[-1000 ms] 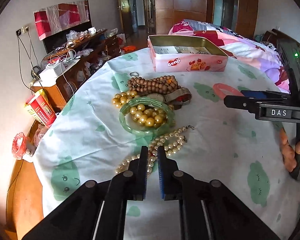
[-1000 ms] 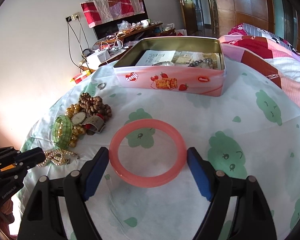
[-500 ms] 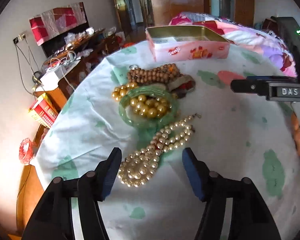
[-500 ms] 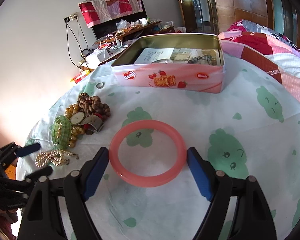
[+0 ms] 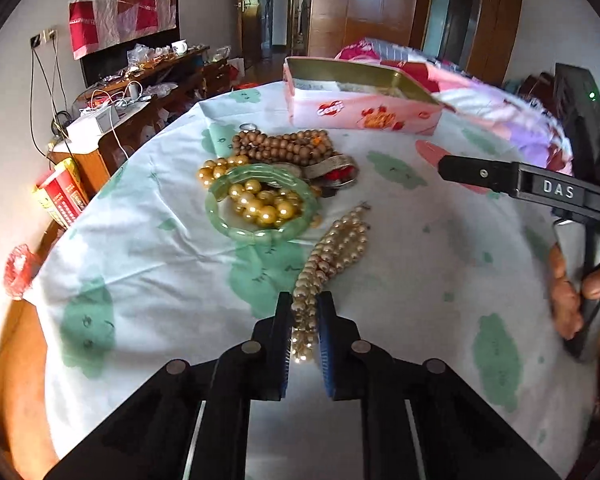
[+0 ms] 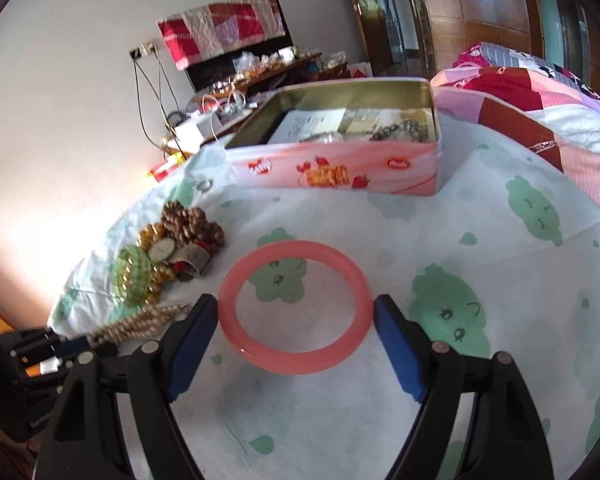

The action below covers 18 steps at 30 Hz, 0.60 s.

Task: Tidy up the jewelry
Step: 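Grasp the pink bangle with the right tool while the left tool carries pearls to the tin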

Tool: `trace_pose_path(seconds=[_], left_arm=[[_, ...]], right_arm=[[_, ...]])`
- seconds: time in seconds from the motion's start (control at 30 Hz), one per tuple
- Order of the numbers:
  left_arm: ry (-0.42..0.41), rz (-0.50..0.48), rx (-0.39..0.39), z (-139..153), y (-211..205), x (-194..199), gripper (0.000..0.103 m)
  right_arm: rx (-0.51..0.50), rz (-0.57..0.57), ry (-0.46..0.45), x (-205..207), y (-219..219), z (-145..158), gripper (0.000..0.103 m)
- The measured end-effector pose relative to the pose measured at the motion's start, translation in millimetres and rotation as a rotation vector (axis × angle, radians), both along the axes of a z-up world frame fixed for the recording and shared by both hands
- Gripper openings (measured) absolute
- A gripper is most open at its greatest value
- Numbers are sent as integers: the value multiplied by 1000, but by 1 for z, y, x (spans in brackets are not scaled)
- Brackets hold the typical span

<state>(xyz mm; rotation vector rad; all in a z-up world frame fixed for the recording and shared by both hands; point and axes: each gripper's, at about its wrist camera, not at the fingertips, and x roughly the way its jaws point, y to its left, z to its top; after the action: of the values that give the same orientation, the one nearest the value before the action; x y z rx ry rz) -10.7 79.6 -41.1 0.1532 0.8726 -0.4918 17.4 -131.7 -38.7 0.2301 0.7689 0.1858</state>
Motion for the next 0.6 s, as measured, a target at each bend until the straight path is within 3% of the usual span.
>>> trace_pose_path(seconds=[0.13, 0.6], left_arm=[[-29, -10, -112, 15, 1, -12, 12], [-237, -93, -253, 100, -27, -11, 11]], right_arm=[[26, -9, -40, -5, -4, 5, 82], [41, -52, -165, -21, -12, 22, 82]])
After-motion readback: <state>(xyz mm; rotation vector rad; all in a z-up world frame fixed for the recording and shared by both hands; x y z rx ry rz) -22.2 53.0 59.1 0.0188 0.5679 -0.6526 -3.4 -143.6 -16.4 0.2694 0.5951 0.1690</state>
